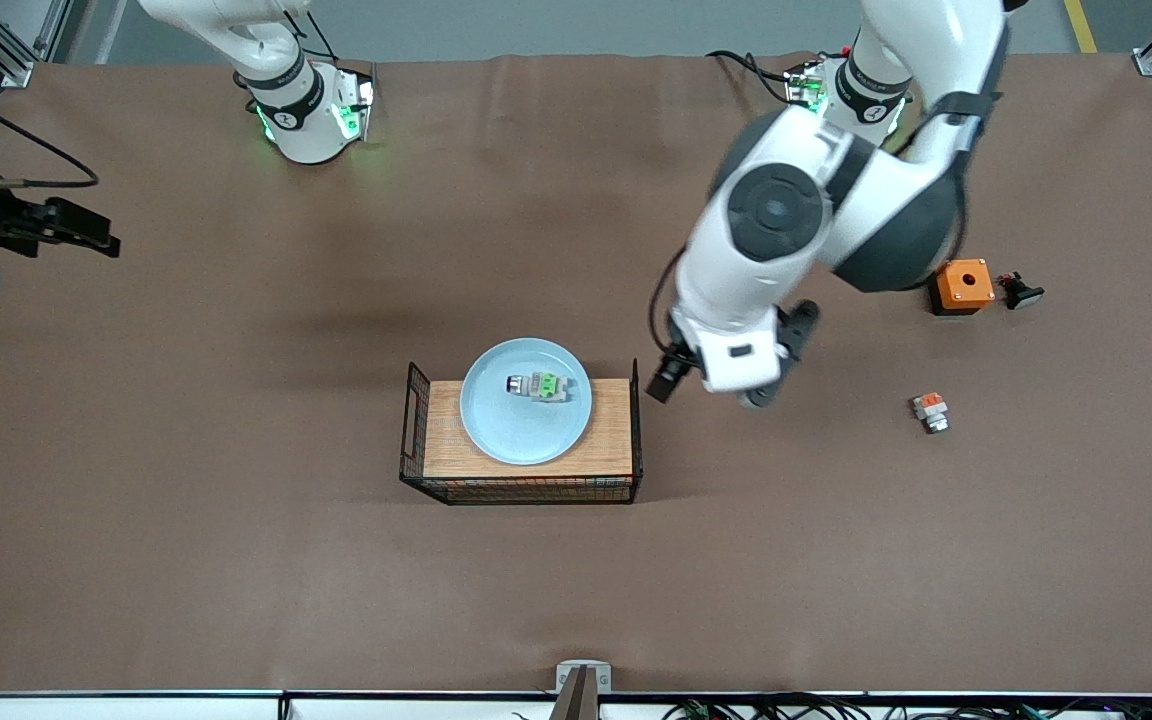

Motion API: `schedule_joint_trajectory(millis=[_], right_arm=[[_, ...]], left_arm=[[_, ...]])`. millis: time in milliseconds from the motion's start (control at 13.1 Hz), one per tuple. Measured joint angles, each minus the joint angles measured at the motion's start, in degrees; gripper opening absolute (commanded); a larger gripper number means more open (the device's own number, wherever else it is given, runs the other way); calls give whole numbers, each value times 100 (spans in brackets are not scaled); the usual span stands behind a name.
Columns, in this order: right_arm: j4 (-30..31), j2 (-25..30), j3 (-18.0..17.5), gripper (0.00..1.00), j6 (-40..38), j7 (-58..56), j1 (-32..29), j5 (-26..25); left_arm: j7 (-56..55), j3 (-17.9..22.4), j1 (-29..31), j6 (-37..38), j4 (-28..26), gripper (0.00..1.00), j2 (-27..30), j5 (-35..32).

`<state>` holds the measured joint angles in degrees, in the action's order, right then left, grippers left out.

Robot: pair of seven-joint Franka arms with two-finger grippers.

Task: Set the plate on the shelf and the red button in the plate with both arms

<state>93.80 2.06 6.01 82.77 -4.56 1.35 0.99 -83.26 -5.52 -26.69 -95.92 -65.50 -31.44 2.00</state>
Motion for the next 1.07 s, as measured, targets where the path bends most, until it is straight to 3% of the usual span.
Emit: schedule_joint_trajectory(millis=[460, 843, 1073], right_arm=[[-25, 271, -65, 100, -276, -258, -189, -52], [-268, 282, -121, 100, -406, -259, -161, -147], [-483, 283, -111, 100, -501, -266, -165, -183]], left_arm=[[3090, 17, 1059, 1065, -122, 100, 716, 14], [5632, 27, 1824, 1218, -571, 100, 1402, 9], [6257, 18, 1895, 1315, -866, 100, 1907, 10]])
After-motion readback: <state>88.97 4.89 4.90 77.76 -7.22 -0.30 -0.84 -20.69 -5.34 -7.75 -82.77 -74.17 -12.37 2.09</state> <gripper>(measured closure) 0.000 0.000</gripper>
